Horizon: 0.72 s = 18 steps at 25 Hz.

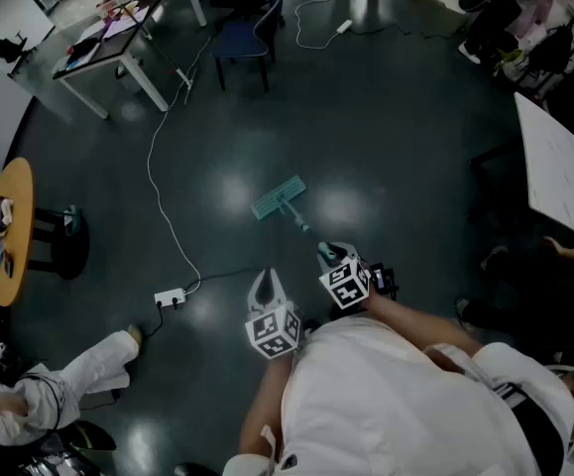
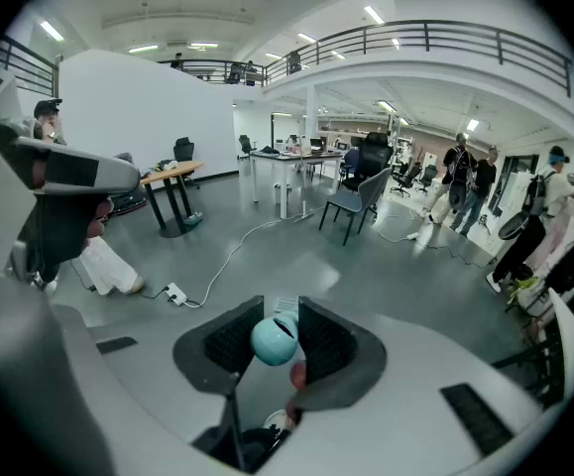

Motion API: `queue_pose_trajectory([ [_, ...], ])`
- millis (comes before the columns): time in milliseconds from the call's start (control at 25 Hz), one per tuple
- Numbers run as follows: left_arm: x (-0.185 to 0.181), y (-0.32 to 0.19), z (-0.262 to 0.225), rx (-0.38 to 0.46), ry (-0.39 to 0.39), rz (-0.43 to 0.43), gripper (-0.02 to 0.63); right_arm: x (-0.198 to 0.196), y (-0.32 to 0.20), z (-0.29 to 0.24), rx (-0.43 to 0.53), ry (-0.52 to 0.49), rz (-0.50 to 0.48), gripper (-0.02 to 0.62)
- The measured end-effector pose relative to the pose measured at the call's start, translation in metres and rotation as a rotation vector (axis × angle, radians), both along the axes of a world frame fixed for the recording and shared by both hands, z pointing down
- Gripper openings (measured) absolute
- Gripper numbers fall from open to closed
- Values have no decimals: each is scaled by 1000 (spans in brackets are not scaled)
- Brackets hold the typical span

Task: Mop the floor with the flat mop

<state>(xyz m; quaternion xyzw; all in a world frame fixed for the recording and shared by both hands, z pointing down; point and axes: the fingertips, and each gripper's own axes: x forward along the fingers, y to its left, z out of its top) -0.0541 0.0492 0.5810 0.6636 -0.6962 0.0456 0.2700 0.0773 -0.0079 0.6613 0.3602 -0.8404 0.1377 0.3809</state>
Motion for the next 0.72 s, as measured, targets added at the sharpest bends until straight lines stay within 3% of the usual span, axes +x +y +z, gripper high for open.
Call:
queue_pose_trajectory([
  [720,-2,3,0,4,-10,-4,5,7,9,5,-13,-4,21,114],
])
